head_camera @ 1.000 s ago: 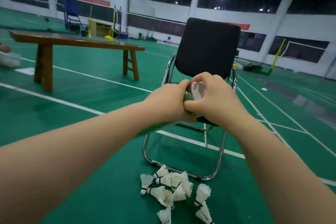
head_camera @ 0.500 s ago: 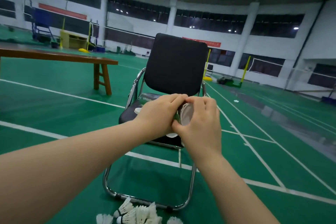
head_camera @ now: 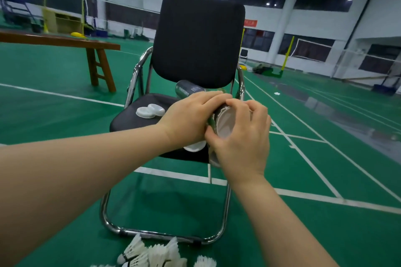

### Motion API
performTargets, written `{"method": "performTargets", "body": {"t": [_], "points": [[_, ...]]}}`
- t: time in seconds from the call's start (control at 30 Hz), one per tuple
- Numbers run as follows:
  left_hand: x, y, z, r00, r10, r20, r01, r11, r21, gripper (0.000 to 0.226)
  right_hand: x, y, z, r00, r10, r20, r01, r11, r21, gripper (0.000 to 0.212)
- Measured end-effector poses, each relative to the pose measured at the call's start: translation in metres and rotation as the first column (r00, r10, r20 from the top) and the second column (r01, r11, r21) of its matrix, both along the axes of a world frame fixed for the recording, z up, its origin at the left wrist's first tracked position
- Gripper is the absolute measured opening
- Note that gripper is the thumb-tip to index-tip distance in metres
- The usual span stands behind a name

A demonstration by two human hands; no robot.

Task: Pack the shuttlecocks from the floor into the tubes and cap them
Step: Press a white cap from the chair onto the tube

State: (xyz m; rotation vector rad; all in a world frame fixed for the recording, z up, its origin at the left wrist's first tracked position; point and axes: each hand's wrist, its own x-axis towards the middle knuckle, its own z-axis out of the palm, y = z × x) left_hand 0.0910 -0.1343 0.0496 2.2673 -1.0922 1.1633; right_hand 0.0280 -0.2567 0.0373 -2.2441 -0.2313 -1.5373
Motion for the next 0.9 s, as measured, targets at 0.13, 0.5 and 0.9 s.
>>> {"method": "performTargets", "body": {"t": [0.13, 0.5, 0.9], "points": [[0.021, -0.005, -0.016, 0.992, -0.016, -0.122, 0.016, 1.000, -0.001, 0.060, 0.027, -0.004, -0.024, 1.000, -0.020, -0.017, 0.021, 1.000, 0.021, 0.060], [0.060, 0.022, -0.059, 0.816, 0.298, -0.494, -0.143, 0.934, 0.328, 0.088, 0.065, -0.016, -0.055, 0.993, -0.115, -0.040, 0.114, 0.993, -0.030, 0.058], [0.054, 0.017, -0.067, 0.810, 0.360, -0.463, -0.271, 0.930, 0.248, 0.021, 0.094, -0.004, -0.069, 0.975, -0.200, -0.101, 0.165, 0.947, -0.276, 0.048]]}}
